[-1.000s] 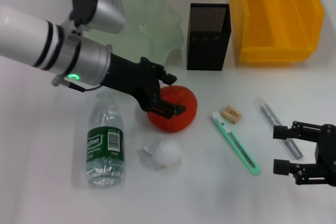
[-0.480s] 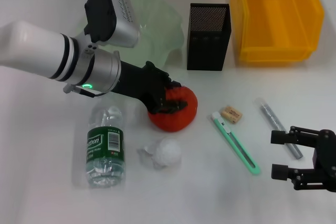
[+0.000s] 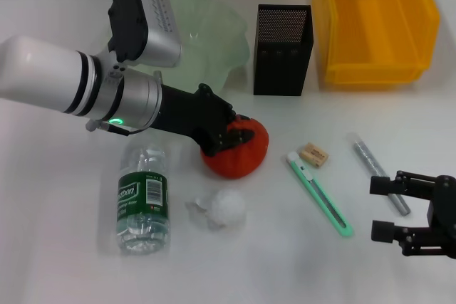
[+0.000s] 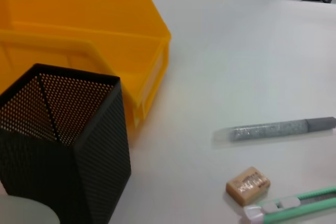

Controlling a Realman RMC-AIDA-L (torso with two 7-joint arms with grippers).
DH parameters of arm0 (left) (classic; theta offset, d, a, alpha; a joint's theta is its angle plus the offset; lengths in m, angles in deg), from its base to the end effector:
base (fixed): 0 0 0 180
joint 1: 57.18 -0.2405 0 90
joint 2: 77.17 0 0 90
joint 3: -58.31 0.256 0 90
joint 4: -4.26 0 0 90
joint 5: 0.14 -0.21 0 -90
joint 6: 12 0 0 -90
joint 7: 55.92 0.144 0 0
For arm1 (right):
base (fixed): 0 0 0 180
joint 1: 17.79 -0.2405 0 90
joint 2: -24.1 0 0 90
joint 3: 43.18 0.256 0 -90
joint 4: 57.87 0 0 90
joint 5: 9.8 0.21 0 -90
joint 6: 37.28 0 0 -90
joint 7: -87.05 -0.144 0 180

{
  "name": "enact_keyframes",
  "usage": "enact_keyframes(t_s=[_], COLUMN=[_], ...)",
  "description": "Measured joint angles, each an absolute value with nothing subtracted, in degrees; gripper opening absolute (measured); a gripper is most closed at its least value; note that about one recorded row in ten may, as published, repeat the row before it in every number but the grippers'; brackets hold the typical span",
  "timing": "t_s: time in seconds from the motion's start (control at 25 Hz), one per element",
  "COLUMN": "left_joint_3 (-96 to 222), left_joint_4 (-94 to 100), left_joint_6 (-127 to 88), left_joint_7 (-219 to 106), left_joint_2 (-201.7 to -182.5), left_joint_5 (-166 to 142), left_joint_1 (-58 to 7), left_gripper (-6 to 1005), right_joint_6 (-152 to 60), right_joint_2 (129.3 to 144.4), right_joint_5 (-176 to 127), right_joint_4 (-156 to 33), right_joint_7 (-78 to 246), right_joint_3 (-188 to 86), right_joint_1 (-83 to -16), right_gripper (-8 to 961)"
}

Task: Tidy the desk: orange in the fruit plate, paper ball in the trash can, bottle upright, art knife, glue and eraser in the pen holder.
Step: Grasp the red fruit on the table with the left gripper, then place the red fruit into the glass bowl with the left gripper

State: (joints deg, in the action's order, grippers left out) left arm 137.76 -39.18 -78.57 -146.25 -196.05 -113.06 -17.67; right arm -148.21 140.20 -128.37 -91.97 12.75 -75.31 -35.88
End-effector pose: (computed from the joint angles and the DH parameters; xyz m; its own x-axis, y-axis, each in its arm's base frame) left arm -0.1876 0.3701 -0.0752 0.9877 0.1350 0.0788 0.1464 -0.9756 -0.1636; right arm 0.3108 0.2267 0.0249 0.6749 -0.4479 -0.5864 -0.4979 -0.8630 0.0861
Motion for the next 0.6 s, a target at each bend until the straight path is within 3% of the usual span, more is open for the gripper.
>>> enact_keyframes(t_s=[0.6], left_joint_3=[115.6], left_joint_4=[-42.2], left_joint_6=[-93.5], left_joint_7=[-140.4], left_joint_2=[-195.55], left_joint_5=[-98.2], left_joint_1=[-22.9], left_gripper=[171], right_joint_6=[-148.9], right_joint_2=[140.56], right_joint_5=[-128.2], right_joint_4=[-92.0], right_joint_7=[13.3], right_joint_3=[-73.8], right_joint_1=[-35.3], right_gripper=[848])
